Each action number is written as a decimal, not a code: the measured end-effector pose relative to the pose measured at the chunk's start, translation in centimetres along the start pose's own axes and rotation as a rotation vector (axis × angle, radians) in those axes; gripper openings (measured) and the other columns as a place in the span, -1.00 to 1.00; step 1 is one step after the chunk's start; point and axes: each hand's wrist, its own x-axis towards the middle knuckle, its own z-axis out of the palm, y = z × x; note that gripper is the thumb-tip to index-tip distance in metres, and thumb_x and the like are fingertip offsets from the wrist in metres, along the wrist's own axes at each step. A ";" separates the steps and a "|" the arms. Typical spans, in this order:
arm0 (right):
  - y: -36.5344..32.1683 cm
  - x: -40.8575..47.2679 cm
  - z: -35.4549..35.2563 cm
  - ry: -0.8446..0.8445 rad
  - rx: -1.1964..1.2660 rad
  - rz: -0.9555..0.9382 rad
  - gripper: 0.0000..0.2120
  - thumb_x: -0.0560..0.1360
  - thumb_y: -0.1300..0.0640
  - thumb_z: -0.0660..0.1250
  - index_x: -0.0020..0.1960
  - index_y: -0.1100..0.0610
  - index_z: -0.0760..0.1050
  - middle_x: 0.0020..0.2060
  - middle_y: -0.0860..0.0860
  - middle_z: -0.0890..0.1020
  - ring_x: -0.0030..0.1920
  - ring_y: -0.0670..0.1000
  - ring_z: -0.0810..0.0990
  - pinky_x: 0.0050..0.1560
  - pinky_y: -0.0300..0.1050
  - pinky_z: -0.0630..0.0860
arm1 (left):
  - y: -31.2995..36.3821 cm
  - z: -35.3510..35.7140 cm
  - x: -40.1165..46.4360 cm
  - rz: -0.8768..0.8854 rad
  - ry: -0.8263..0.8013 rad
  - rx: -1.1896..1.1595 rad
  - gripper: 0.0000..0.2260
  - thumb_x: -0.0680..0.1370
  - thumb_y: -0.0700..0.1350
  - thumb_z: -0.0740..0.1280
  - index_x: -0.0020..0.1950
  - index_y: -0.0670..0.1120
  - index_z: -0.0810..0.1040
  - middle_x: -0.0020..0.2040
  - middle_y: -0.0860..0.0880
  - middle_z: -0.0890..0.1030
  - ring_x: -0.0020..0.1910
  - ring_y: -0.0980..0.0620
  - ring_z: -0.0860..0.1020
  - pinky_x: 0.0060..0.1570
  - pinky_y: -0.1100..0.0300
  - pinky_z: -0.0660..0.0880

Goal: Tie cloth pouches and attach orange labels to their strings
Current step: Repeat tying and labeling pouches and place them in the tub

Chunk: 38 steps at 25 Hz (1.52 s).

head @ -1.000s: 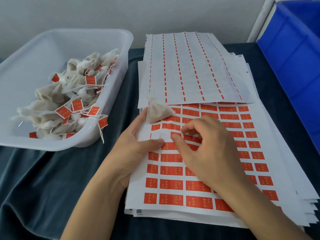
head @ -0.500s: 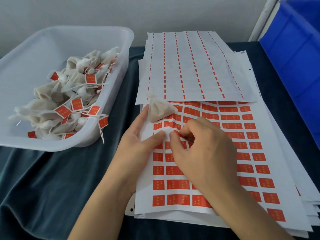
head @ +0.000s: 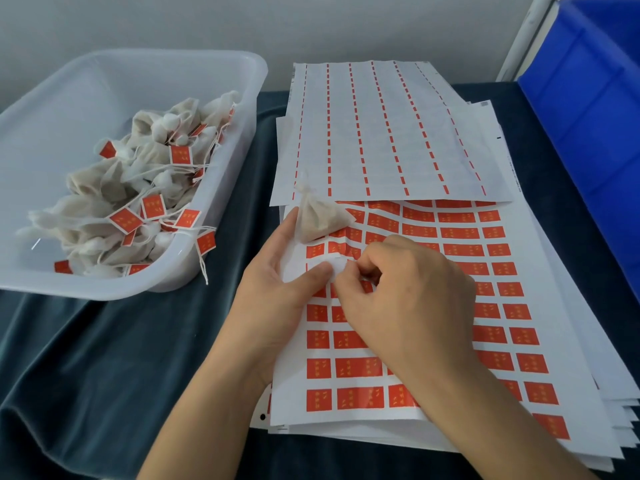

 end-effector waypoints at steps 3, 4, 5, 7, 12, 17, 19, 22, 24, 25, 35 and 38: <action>0.1 0.2 0.0 -0.015 -0.011 0.006 -0.69 0.49 -0.09 0.44 -0.36 -0.07 0.43 -0.51 -0.18 0.40 -0.55 -0.15 0.34 -0.46 -0.37 0.30 | -0.1 -0.1 0.0 -0.005 -0.014 -0.031 -0.37 0.58 -0.07 0.50 0.48 0.47 0.36 0.07 0.08 0.76 -0.14 -0.13 0.78 -0.32 0.04 0.70; 0.2 0.2 -0.1 -0.030 -0.010 0.008 -0.71 0.50 -0.09 0.43 -0.34 -0.07 0.46 -0.50 -0.19 0.43 -0.54 -0.15 0.36 -0.45 -0.37 0.32 | -0.1 -0.2 0.1 -0.016 -0.019 -0.050 -0.37 0.59 -0.09 0.50 0.48 0.46 0.37 0.08 0.07 0.76 -0.13 -0.13 0.78 -0.31 0.03 0.70; 0.5 0.2 -0.1 -0.054 -0.008 0.007 -0.75 0.50 -0.10 0.42 -0.31 -0.08 0.51 -0.46 -0.19 0.48 -0.51 -0.16 0.40 -0.43 -0.37 0.33 | -0.1 -0.2 0.1 -0.031 -0.026 -0.063 -0.37 0.59 -0.11 0.49 0.48 0.45 0.37 0.08 0.06 0.76 -0.11 -0.14 0.78 -0.29 0.01 0.70; 0.9 -0.2 -0.4 -0.113 0.008 0.003 -0.83 0.50 -0.15 0.39 -0.17 -0.09 0.63 -0.33 -0.19 0.61 -0.40 -0.16 0.51 -0.34 -0.37 0.39 | -0.1 -0.5 0.3 -0.070 -0.041 -0.064 -0.38 0.60 -0.12 0.48 0.47 0.45 0.37 0.07 0.03 0.77 -0.10 -0.15 0.78 -0.26 -0.02 0.71; 1.3 -1.0 -0.4 -0.139 0.060 0.015 -0.72 0.48 -0.23 0.36 0.06 -0.11 0.69 -0.09 -0.19 0.70 -0.21 -0.14 0.61 -0.15 -0.28 0.53 | 0.2 -0.6 0.4 -0.098 -0.079 -0.003 -0.38 0.57 -0.04 0.50 0.43 0.51 0.35 0.05 0.04 0.77 -0.11 -0.15 0.78 -0.22 -0.07 0.72; 0.8 -0.8 -0.7 -0.130 0.079 0.057 -0.67 0.47 -0.32 0.35 0.04 -0.12 0.67 -0.14 -0.21 0.68 -0.26 -0.15 0.58 -0.22 -0.32 0.47 | 0.6 -0.2 0.1 -0.078 -0.050 0.039 -0.39 0.55 -0.02 0.52 0.32 0.59 0.34 -0.05 0.12 0.76 -0.17 -0.10 0.78 -0.35 0.05 0.69; 0.6 -0.6 -0.6 -0.125 0.066 0.078 -0.70 0.46 -0.32 0.38 0.01 -0.14 0.65 -0.17 -0.23 0.66 -0.29 -0.15 0.56 -0.26 -0.36 0.42 | 0.6 0.0 -0.1 -0.058 -0.038 0.048 -0.39 0.55 -0.02 0.53 0.28 0.62 0.33 -0.03 0.12 0.76 -0.18 -0.11 0.78 -0.33 0.03 0.69; 0.3 -0.5 -0.4 -0.114 0.048 0.096 -0.73 0.46 -0.30 0.41 -0.01 -0.14 0.64 -0.20 -0.23 0.65 -0.32 -0.15 0.55 -0.30 -0.37 0.38 | 0.5 0.3 -0.3 -0.014 -0.011 0.070 -0.37 0.56 -0.03 0.53 0.26 0.64 0.32 0.02 0.14 0.75 -0.17 -0.10 0.78 -0.30 -0.01 0.71; 0.3 -0.6 -0.4 -0.113 0.046 0.097 -0.75 0.47 -0.28 0.42 -0.02 -0.13 0.65 -0.21 -0.22 0.67 -0.32 -0.14 0.56 -0.28 -0.36 0.41 | 0.5 0.5 -0.4 0.006 -0.005 0.089 -0.39 0.56 -0.03 0.52 0.22 0.65 0.33 0.01 0.16 0.75 -0.19 -0.08 0.78 -0.31 0.01 0.71; 0.4 -0.6 -0.4 -0.110 0.044 0.094 -0.76 0.47 -0.26 0.43 -0.04 -0.13 0.66 -0.22 -0.21 0.67 -0.34 -0.15 0.56 -0.28 -0.36 0.41 | 0.4 0.5 -0.4 0.016 -0.005 0.094 -0.40 0.57 -0.02 0.52 0.22 0.65 0.33 0.01 0.17 0.75 -0.19 -0.07 0.78 -0.32 0.03 0.70; 0.5 -0.2 -0.6 -0.115 0.001 0.068 -0.80 0.49 -0.20 0.43 -0.20 -0.11 0.64 -0.38 -0.20 0.61 -0.45 -0.16 0.49 -0.34 -0.40 0.31 | 0.4 0.7 -0.4 0.053 -0.002 0.092 -0.43 0.56 0.00 0.52 0.14 0.68 0.34 -0.01 0.22 0.74 -0.20 -0.02 0.77 -0.34 0.10 0.69; 0.8 0.0 -0.6 -0.118 0.004 0.053 -0.80 0.50 -0.20 0.43 -0.21 -0.11 0.63 -0.38 -0.21 0.61 -0.45 -0.16 0.50 -0.34 -0.39 0.34 | 0.4 0.7 -0.4 0.035 -0.010 0.079 -0.44 0.56 0.01 0.51 0.07 0.70 0.35 -0.02 0.21 0.74 -0.20 -0.02 0.77 -0.35 0.09 0.69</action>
